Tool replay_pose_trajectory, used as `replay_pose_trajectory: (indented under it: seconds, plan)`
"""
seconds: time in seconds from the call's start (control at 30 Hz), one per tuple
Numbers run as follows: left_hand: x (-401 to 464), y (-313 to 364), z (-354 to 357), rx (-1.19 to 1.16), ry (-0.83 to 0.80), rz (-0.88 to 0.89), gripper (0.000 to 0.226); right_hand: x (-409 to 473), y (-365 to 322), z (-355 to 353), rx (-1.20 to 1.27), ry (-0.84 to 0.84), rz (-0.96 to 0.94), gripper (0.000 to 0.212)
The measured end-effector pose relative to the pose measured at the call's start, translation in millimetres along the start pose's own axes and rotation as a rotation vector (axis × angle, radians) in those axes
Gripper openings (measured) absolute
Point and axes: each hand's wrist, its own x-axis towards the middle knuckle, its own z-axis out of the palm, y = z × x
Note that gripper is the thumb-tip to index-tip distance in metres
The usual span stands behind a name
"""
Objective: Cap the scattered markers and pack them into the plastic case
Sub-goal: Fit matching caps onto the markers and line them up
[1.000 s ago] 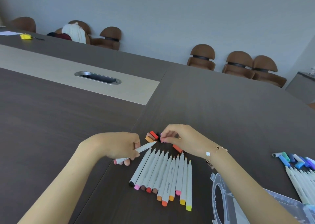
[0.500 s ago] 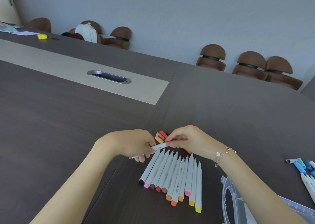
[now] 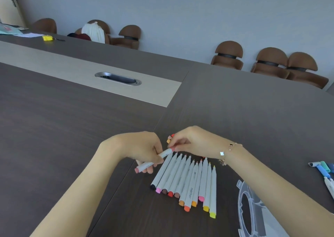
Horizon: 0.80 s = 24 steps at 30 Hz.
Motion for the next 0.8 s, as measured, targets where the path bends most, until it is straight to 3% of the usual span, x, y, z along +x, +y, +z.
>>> replay_pose_trajectory:
  seconds: [0.17,0.37,0.5,0.67,0.8]
  plan:
    - [10.9,-6.9,3.0,0.102,0.069,-0.226,0.024,-12.0,38.8,-31.1,-0.163,0.073,0.227,0.024]
    - [16.7,1.8,16.1,0.312,0.108,-0.255,0.038,-15.4,68.5,-32.2,-0.258,0.051,0.393,0.020]
    - [17.1,6.0,15.5,0.444,0.287,-0.113,0.025,-12.3,62.8,-25.5,-0.281,0.147,0.303,0.026]
    - [24.0,11.9,26.1,0.411,0.120,-0.079,0.017,5.6,48.4,-10.1,-0.165,0.073,0.173,0.043]
    - [22.6,14.5,28.6,0.432,0.152,-0.106,0.029,19.3,45.0,2.5,-0.219,0.010,0.156,0.046]
